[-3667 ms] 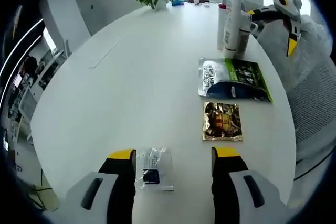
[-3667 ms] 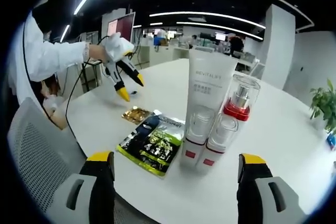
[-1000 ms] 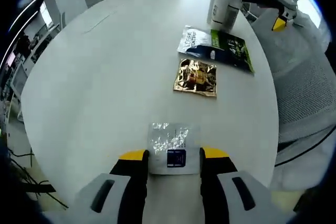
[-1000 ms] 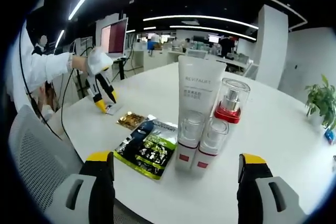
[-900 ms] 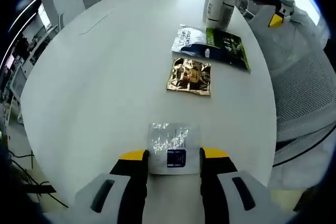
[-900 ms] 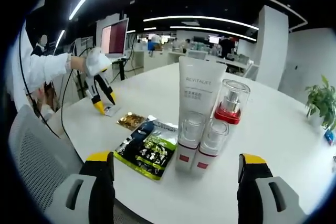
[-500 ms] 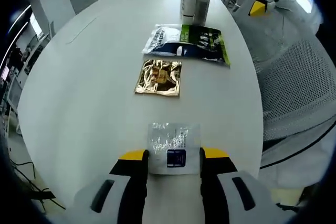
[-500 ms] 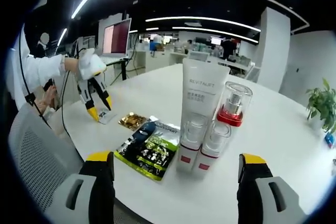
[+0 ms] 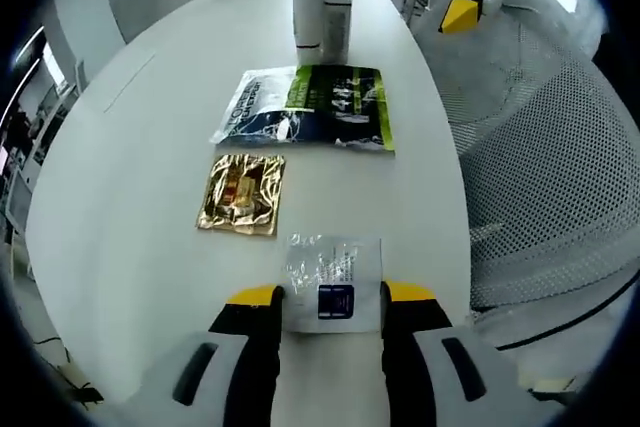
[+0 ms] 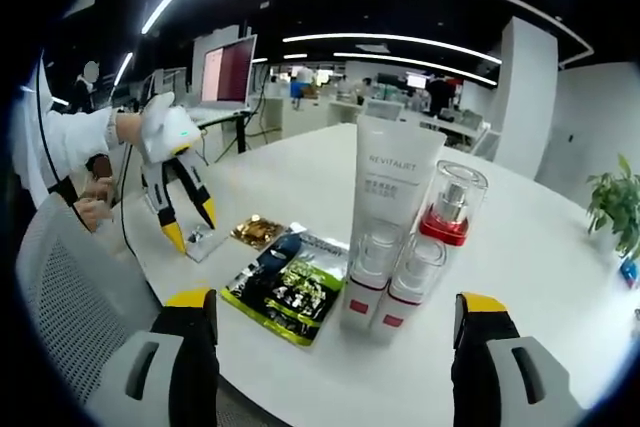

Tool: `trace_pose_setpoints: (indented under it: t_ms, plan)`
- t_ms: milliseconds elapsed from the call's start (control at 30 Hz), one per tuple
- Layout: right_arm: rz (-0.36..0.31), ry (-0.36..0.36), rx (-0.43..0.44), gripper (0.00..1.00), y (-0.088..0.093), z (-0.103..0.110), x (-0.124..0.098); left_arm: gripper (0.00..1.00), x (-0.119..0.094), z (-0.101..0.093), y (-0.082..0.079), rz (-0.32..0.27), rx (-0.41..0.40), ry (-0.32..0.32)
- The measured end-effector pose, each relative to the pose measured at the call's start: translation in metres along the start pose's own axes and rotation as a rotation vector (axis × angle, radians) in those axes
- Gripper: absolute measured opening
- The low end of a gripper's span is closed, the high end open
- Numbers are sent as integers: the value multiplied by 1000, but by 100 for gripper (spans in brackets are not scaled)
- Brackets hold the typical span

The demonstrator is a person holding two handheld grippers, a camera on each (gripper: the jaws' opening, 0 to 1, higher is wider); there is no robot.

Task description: Arrange the skincare products in the storage area until every visible bottle or jar stands upright without overlapping.

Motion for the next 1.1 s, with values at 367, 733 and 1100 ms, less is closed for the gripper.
trace_pose_setpoints:
  t_ms: [367,733,1100]
  plan:
    - [-13,-4,-7,100,-2,0,-1,39,24,-8,-27,-20,43,7]
    - [-22,-10,-12,100,-3,1,-1,40,31,-3,-35,-34,44,-9]
    - [-19,-12,-16,100,-1,-1,0,40,28,-2,-41,-79,45,-20]
Point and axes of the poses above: the point that each gripper's makers call its tool centre point, and the gripper's own axes: x roughly forward along the fingers, z roughly to its left, y roughly out of its underside, the point moved 8 cm from there along -x, roughly backward along the fingers, and after that the axes turned 14 degrees about -z, right-handed, at the moved point
